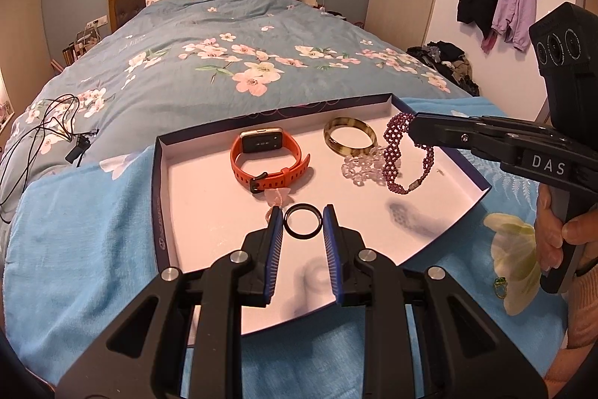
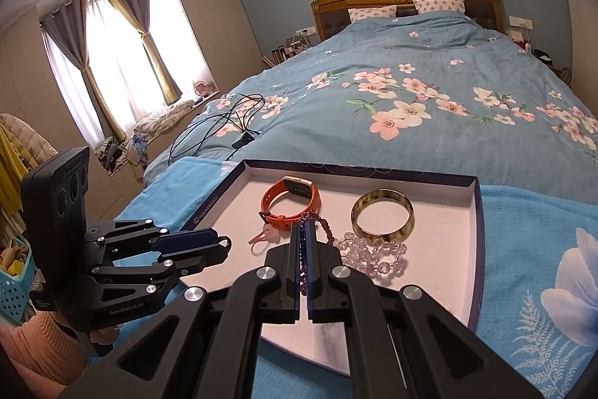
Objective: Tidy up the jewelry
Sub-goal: 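Lower the purple bracelet into the box with the right tool while the left tool drops the black ring in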
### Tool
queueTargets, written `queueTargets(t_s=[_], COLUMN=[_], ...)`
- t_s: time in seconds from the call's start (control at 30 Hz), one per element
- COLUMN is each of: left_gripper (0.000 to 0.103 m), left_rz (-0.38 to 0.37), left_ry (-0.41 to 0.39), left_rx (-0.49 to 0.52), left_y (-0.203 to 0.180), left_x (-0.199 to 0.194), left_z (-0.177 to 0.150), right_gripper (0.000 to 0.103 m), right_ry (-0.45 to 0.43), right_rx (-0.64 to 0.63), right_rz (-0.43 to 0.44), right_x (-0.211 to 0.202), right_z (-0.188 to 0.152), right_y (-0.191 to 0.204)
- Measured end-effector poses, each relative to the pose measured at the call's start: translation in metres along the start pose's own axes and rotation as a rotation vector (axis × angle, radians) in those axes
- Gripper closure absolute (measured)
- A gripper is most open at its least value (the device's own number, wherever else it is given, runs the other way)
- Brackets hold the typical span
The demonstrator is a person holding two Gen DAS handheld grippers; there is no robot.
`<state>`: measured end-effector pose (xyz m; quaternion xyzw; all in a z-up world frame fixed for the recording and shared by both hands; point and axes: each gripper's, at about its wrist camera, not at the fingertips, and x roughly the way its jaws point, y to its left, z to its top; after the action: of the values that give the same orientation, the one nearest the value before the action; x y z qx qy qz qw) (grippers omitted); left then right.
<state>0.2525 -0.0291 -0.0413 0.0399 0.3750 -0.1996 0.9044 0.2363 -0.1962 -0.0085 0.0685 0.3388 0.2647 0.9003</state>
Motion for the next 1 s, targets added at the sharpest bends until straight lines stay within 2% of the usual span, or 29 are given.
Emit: queueTargets(t_s=[0.6, 1.0], left_gripper=[0.081, 0.081], left_rz=[0.028, 0.040], left_ry=[0.046, 0.101], left_rx=[-0.016, -0.036], left_y=[0.004, 0.011], left_x=[0.025, 0.049], left_z=[0.003, -0.002], right_gripper=[0.102, 0.102], right_ry=[0.036, 0.074], right_rx=[0.013, 0.052], right_rz=[0.020, -0.034], right_x=[0.022, 0.028], right_z=[0.002, -0.004], right_y=[-0.004, -0.026])
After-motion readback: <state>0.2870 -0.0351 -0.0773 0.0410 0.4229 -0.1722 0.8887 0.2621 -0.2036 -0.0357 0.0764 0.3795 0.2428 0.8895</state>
